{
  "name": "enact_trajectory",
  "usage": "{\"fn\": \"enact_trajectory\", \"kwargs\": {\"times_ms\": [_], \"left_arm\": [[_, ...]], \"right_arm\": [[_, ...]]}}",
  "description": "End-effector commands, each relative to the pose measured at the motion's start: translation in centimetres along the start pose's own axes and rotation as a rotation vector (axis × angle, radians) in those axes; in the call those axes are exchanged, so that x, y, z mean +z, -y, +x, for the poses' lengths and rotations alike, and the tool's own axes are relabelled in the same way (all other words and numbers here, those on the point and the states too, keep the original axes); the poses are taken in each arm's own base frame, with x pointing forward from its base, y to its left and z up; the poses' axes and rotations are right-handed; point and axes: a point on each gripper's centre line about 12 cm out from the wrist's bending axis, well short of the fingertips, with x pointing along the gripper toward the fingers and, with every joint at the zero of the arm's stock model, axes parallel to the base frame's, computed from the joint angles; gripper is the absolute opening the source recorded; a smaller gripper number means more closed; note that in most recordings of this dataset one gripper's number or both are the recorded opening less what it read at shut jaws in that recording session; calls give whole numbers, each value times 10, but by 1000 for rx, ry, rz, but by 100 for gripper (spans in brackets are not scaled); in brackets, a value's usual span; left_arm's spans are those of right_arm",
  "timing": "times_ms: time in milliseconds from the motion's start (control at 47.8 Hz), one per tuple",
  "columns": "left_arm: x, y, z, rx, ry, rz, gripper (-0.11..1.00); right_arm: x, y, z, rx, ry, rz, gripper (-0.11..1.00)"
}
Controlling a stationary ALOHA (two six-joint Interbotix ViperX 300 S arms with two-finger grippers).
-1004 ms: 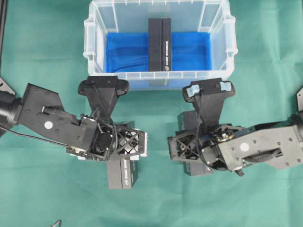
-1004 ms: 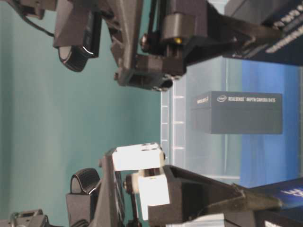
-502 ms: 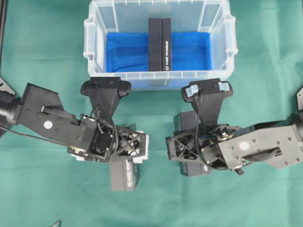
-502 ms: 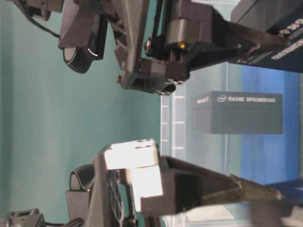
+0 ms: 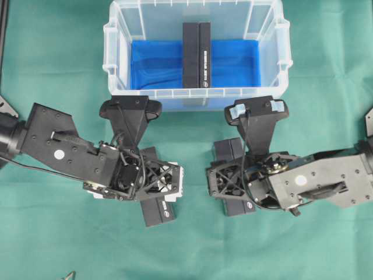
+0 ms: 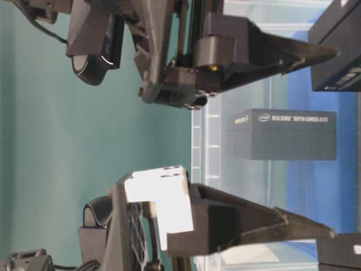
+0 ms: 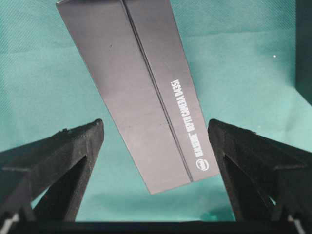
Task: Take the box out of the case with both arms.
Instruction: 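Lower both boxes upright onto the green cloth in front of the bin, then open both grippers and lift away from the placed boxes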
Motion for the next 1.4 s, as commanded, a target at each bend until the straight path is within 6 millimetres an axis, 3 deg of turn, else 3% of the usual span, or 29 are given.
{"fn": "enact_trajectory", "kwargs": {"times_ms": [0, 376, 544, 795, 1108, 1380], "left_arm": [[-3, 7, -15, -48, -12, 2, 91], [-4, 10, -20, -56, -16, -12, 91], [-4, 12, -31, -37, -10, -16, 91], [3, 16, -73, -18, 10, -18, 91], [23, 14, -147, -39, 35, -34, 91], [32, 15, -174, -17, 47, -18, 91]], "right_arm": [[2, -6, -20, 54, -16, 9, 95], [4, -5, -24, 62, -20, 14, 95], [9, -2, -38, 67, -23, 24, 95], [21, -4, -73, 106, -27, 48, 95], [49, -6, -127, 124, -4, 19, 95], [68, -10, -168, 120, 18, -12, 95]]}}
